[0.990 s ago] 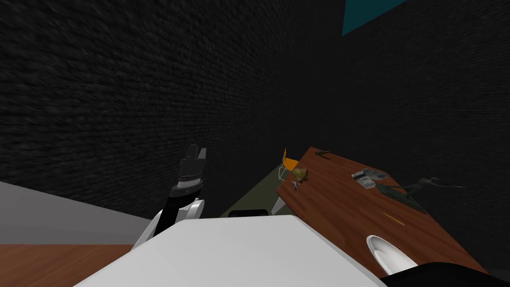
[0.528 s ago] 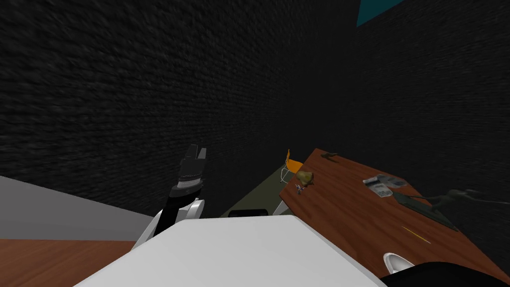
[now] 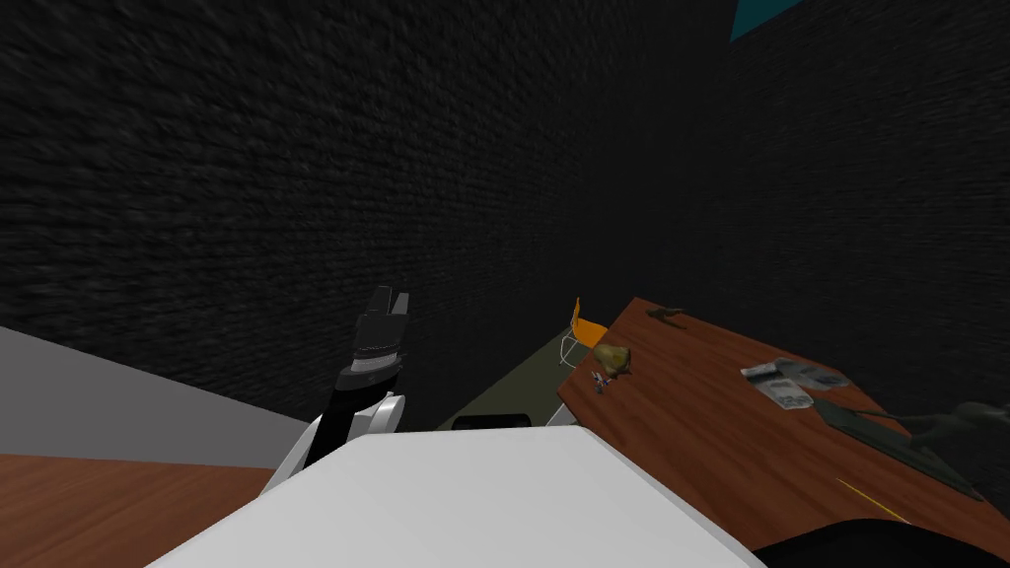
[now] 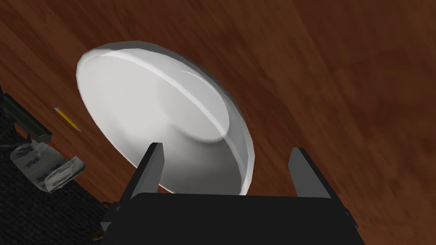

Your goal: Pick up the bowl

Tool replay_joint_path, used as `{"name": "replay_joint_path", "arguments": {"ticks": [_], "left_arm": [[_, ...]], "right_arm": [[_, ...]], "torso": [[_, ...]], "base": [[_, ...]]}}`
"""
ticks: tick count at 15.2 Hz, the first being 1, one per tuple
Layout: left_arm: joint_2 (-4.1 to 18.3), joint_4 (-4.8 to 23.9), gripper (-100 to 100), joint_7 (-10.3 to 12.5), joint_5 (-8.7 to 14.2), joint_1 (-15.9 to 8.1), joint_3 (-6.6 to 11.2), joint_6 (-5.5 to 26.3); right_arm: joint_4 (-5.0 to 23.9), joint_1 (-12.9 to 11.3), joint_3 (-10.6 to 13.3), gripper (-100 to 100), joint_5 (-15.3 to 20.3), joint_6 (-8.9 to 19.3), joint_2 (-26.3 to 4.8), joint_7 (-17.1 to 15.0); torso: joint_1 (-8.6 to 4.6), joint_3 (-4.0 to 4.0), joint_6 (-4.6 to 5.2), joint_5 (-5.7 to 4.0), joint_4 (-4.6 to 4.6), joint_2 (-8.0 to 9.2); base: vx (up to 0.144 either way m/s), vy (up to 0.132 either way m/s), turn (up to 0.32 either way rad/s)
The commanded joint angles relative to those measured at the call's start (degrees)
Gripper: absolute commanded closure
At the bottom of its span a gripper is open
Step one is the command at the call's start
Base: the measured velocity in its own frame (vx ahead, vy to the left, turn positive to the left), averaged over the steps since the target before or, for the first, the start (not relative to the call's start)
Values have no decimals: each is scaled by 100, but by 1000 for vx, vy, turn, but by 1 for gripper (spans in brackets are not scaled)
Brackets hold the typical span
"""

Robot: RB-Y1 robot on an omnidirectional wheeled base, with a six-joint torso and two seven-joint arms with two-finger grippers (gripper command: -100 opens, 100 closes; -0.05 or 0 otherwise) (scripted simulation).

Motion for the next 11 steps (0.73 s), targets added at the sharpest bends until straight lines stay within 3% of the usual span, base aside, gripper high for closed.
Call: {"name": "replay_joint_path", "arguments": {"ticks": [1, 2, 4, 5, 6, 7, 9, 10, 11], "left_arm": [[0, 0, 0, 0, 0, 0, 0, 0], [0, 0, 0, 0, 0, 0, 0, 0], [0, 0, 0, 0, 0, 0, 0, 0], [0, 0, 0, 0, 0, 0, 0, 0], [0, 0, 0, 0, 0, 0, 0, 0], [0, 0, 0, 0, 0, 0, 0, 0], [0, 0, 0, 0, 0, 0, 0, 0], [0, 0, 0, 0, 0, 0, 0, 0], [0, 0, 0, 0, 0, 0, 0, 0]], "right_arm": [[283, -49, 23, -100, 98, -56, 29, 38], [193, -49, 23, -100, 98, -56, 29, 38], [283, -49, 23, -100, 98, -56, 29, 38], [776, -362, 23, -100, 98, -120, 29, 355], [916, -431, 23, -100, 98, -210, 29, 563], [720, -277, 23, -100, 98, -79, 29, 434], [599, -110, 23, -100, 98, -56, 29, 250], [877, -219, 23, -100, 98, -56, 29, 363], [1066, -386, -15, -100, 78, -280, 93, 557]], "torso": [[0, 0, 0, 0, 0, 0], [0, -2, -1, 1, -1, -4], [-3, -4, 1, -1, -2, -6], [-3, -3, -4, -3, 0, -5], [-1, 0, 4, 0, -1, 2], [0, 5, 6, 0, 1, 9], [2, 9, 6, 2, 3, 17], [2, 9, 4, 1, 3, 17], [2, 10, 7, 1, 3, 19]], "base": [[51, -1, 170], [52, -6, 130], [27, -6, 13], [7, 1, 9], [0, 0, 0], [-3, 1, -14], [-3, 0, -3], [-4, 1, 11], [27, -3, 161]]}}
